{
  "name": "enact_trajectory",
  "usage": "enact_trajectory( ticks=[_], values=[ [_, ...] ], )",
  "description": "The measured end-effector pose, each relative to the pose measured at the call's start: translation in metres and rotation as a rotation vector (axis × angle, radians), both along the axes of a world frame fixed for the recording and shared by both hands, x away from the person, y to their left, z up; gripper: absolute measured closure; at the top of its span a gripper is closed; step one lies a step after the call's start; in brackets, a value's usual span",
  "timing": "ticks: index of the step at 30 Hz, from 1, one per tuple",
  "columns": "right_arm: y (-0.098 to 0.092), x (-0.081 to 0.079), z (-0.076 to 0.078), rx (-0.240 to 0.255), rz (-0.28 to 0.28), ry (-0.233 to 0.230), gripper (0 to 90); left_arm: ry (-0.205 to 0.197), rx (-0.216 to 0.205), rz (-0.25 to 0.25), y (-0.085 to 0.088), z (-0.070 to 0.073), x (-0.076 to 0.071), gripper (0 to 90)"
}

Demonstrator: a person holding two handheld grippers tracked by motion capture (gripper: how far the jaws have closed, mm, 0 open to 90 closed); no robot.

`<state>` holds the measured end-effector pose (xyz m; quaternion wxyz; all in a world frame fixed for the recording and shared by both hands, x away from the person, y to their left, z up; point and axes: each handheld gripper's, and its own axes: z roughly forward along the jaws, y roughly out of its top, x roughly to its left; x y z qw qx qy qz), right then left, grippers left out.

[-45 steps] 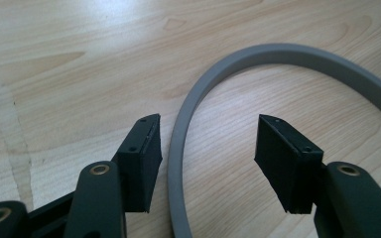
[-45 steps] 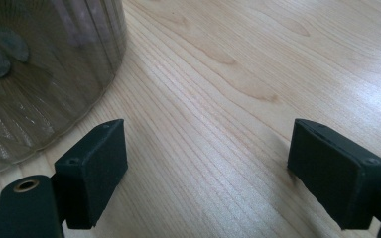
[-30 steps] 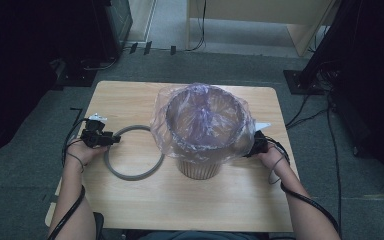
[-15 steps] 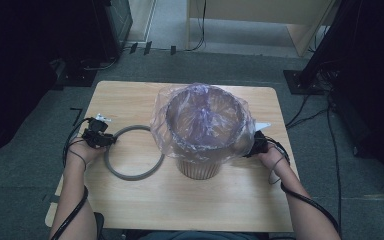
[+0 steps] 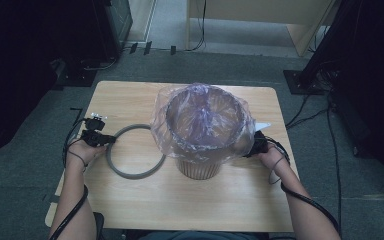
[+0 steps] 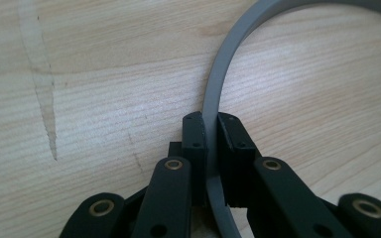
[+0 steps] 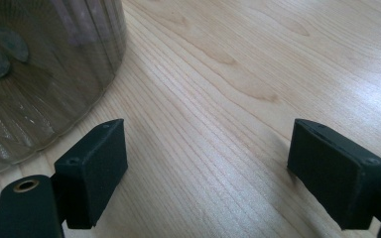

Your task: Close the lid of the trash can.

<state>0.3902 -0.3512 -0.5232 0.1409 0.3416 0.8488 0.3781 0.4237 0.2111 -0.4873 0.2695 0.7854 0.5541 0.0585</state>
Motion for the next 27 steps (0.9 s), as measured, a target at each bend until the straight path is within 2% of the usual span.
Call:
enact_trajectory(
  ticks=[5,11,16,19,21,27],
  values=[
    [0.0,0.0,0.0,0.0,0.0,0.0,15.3,0.048,-0.106,0.054,0.009,-0.002,0.002,83.5],
    [0.0,0.0,0.0,0.0,0.0,0.0,15.3,0.056,-0.235,0.105,0.02,0.001,0.002,84.1],
    [0.0,0.0,0.0,0.0,0.0,0.0,15.3,0.043,-0.252,0.129,0.026,0.001,0.002,84.3],
    [0.0,0.0,0.0,0.0,-0.001,0.0,15.3,0.033,-0.299,0.138,0.028,0.003,0.003,84.3],
    [0.0,0.0,0.0,0.0,0.0,-0.001,15.3,0.029,-0.316,0.138,0.027,0.005,0.005,84.3],
    [0.0,0.0,0.0,-0.001,-0.002,0.0,15.3,0.068,-0.323,0.121,0.026,0.003,0.015,84.3]
  ],
)
